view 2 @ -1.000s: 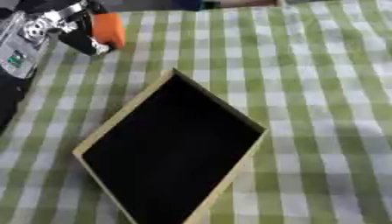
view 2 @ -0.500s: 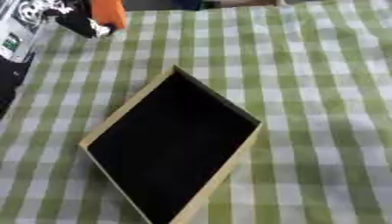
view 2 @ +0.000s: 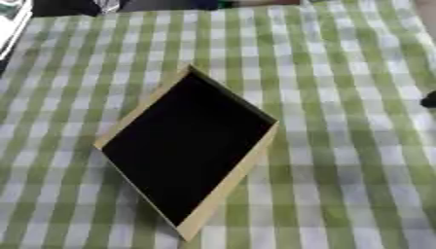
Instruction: Pick up objects on the table and place them in the box.
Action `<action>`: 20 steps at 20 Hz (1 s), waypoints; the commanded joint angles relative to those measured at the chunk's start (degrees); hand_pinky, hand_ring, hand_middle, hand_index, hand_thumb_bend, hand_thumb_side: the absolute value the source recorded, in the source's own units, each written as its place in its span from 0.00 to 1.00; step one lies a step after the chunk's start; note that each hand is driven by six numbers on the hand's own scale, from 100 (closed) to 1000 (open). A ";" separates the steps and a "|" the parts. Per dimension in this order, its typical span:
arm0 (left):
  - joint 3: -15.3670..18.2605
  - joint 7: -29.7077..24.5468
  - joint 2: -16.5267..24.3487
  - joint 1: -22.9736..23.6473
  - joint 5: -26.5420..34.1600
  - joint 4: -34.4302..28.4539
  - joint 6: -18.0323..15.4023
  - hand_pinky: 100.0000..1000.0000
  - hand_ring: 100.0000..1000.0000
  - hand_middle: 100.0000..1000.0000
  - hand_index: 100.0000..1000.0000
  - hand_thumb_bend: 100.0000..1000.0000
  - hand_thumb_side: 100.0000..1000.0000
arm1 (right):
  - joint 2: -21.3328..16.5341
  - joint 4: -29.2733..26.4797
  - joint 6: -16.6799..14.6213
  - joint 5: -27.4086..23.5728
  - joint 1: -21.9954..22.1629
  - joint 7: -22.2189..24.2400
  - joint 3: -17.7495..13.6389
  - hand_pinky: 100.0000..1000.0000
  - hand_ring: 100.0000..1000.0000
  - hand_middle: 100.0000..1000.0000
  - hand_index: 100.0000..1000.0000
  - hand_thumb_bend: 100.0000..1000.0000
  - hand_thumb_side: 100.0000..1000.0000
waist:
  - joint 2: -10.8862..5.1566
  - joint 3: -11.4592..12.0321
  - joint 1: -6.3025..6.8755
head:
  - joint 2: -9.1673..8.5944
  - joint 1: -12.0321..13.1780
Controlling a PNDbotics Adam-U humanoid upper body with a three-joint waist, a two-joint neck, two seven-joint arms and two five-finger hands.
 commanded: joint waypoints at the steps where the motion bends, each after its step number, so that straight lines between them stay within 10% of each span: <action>1: -2.33 0.50 0.64 0.45 2.28 -9.05 3.40 0.47 0.41 0.42 0.47 0.00 0.06 | -1.44 -1.16 -0.04 0.28 0.24 -0.57 -0.70 0.80 0.64 0.57 0.79 0.00 1.00 | -2.43 0.56 -0.24 | 2.21 -2.35; 20: -11.29 -4.54 -4.66 12.97 3.12 -33.80 9.62 0.45 0.40 0.41 0.46 0.00 0.08 | -0.79 -1.16 0.76 0.76 1.95 -3.76 -2.15 0.80 0.64 0.58 0.79 0.00 1.00 | -9.40 3.70 0.02 | 8.30 -7.75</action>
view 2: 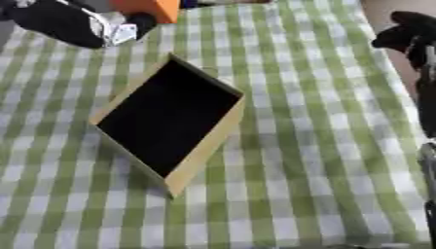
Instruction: Pick up objects on the table and place them in the box.
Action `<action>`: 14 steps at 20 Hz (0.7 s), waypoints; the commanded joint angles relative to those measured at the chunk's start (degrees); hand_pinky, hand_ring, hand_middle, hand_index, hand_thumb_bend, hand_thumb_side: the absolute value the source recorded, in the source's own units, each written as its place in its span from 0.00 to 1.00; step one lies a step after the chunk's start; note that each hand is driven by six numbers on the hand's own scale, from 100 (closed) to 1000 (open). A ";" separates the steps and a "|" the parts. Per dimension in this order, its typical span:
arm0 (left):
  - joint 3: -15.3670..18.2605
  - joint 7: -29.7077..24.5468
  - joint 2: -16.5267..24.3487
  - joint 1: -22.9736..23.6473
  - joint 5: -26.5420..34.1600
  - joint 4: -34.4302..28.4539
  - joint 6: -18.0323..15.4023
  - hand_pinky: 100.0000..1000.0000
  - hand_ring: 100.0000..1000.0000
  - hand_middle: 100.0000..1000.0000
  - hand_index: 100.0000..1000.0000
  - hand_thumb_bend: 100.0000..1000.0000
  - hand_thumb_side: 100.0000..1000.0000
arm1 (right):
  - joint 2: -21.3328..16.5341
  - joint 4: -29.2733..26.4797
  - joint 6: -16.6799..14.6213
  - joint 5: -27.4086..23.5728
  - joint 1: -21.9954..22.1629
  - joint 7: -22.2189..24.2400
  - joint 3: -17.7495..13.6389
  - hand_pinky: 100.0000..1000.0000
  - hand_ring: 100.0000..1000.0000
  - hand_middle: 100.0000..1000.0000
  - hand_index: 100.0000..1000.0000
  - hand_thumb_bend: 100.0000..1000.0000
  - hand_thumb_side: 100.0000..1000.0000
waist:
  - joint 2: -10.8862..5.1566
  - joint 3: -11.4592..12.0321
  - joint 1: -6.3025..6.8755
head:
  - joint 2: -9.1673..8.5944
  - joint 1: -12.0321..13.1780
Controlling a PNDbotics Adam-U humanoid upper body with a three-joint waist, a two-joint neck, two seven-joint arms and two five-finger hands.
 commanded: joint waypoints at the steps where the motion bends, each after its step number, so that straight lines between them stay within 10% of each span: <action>1: -0.32 -0.43 -0.21 0.90 -1.48 -2.27 0.27 0.45 0.40 0.41 0.46 0.00 0.08 | -0.82 -1.16 0.00 0.62 -0.10 -0.62 -0.75 0.80 0.64 0.58 0.79 0.00 1.00 | -1.34 0.30 -0.22 | 0.66 -0.48; 14: -4.02 -1.57 -2.80 6.96 -6.72 -1.42 -1.83 0.44 0.40 0.41 0.46 0.00 0.08 | -0.12 -1.16 0.08 0.99 -0.15 -1.09 -0.80 0.80 0.64 0.58 0.78 0.00 1.00 | -0.38 0.05 -1.16 | 0.11 0.07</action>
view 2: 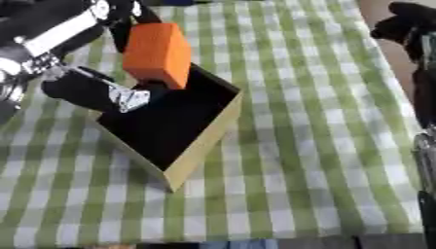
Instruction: Pick up objects on the table and place them in the box.
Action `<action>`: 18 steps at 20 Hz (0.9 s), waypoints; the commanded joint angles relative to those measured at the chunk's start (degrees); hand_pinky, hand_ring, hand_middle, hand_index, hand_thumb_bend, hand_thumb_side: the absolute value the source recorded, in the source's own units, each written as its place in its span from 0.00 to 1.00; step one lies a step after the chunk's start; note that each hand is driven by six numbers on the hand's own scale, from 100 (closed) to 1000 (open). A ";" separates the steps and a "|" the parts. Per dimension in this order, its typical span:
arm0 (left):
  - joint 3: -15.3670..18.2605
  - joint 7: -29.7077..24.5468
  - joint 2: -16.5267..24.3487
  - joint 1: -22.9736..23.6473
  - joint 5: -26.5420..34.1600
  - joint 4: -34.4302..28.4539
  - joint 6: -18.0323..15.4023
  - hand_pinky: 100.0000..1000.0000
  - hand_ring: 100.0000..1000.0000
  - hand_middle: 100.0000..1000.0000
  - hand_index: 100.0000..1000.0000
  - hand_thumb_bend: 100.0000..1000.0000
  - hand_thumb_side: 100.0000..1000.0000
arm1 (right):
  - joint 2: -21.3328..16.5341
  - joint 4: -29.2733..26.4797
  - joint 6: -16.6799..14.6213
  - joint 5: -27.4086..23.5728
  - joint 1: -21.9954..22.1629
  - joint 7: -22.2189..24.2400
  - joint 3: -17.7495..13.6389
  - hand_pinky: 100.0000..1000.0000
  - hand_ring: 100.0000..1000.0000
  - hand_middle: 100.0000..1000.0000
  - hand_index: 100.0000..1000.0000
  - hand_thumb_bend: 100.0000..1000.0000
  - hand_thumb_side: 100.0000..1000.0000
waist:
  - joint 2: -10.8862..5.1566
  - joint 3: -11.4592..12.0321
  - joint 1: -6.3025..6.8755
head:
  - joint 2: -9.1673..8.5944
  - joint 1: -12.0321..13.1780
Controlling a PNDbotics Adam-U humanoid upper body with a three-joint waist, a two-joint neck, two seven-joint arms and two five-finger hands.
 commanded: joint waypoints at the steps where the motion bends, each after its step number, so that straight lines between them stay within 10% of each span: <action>1: -0.49 -0.12 -0.57 -0.15 -1.94 0.85 -1.29 0.44 0.40 0.41 0.46 0.00 0.08 | -0.55 -1.16 -0.04 0.30 -0.50 -0.21 -0.48 0.80 0.64 0.58 0.78 0.00 1.00 | -0.76 -0.25 -0.48 | 0.06 0.34; 18: -3.24 1.01 -3.72 2.80 -9.84 13.60 -7.82 0.45 0.41 0.42 0.48 0.00 0.07 | 0.21 -1.16 0.09 0.33 -0.66 -0.47 -0.45 0.79 0.64 0.58 0.78 0.00 1.00 | -0.13 -1.32 -1.19 | -0.69 1.58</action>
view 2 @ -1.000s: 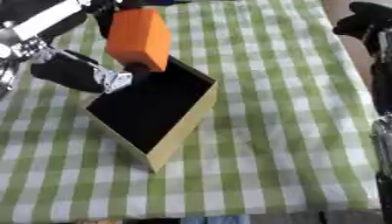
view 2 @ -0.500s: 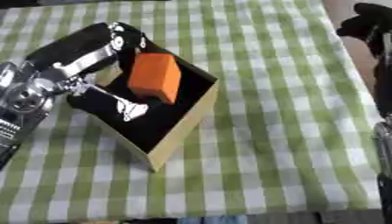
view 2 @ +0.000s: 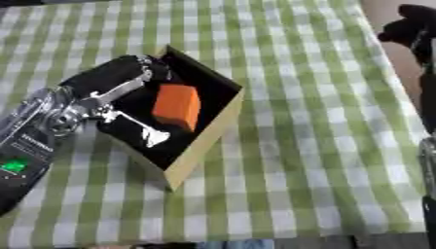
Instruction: Pick up objects on the table and place them in the box.
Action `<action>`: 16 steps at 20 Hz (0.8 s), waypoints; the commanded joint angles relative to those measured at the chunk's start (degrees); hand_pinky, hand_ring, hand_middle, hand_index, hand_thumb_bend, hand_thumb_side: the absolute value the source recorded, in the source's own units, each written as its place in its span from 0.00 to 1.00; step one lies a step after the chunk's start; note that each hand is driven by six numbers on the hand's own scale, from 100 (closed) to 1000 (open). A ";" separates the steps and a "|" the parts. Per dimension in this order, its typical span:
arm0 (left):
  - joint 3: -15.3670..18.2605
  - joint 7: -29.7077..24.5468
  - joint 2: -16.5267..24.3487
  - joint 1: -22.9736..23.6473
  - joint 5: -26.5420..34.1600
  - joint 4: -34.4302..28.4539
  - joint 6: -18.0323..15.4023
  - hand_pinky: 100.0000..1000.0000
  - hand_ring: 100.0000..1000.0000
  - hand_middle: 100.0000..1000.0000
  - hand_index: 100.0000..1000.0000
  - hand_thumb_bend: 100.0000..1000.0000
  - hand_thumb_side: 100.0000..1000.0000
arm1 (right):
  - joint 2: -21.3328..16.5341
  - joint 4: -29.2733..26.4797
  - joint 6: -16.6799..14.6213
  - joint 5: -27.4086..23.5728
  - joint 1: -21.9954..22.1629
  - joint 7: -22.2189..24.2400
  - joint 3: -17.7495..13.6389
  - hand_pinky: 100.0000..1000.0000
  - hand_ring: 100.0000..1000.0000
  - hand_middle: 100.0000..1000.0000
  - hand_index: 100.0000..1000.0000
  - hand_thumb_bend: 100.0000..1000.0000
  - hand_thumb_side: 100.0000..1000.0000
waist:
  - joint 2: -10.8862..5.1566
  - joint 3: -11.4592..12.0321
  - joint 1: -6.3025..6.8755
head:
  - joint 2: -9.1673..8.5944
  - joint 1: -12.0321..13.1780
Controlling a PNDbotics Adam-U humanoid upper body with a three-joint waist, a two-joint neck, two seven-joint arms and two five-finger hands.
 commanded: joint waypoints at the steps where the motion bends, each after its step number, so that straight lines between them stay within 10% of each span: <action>1: 0.22 0.37 -0.08 -0.75 -1.11 0.98 -0.93 0.45 0.41 0.42 0.49 0.00 0.07 | -0.53 -1.16 -0.02 0.30 -0.46 -0.22 -0.45 0.79 0.64 0.58 0.78 0.00 1.00 | -0.84 -0.07 -0.28 | -0.66 0.31; 7: -0.12 -1.70 -0.83 -1.07 -1.37 3.13 -2.67 0.52 0.47 0.48 0.57 0.10 0.11 | -0.36 -1.16 0.11 0.36 -0.35 -0.31 -0.45 0.79 0.64 0.58 0.78 0.00 1.00 | -0.85 -0.21 -0.41 | -0.69 0.64; 11: 0.04 -4.60 -0.73 -1.19 -1.80 2.36 -4.39 0.66 0.65 0.67 0.77 0.43 0.21 | -0.36 -1.16 0.17 0.44 -0.27 -0.44 -0.51 0.79 0.63 0.58 0.78 0.00 1.00 | -0.84 -0.16 -0.39 | -0.55 0.67; 16: 1.24 -9.37 -0.29 -1.23 -3.61 0.64 -5.41 0.75 0.75 0.75 0.85 0.60 0.32 | -0.36 -1.16 0.28 0.55 -0.11 -0.60 -0.57 0.79 0.63 0.58 0.78 0.00 1.00 | -0.89 0.03 -0.30 | -0.47 0.69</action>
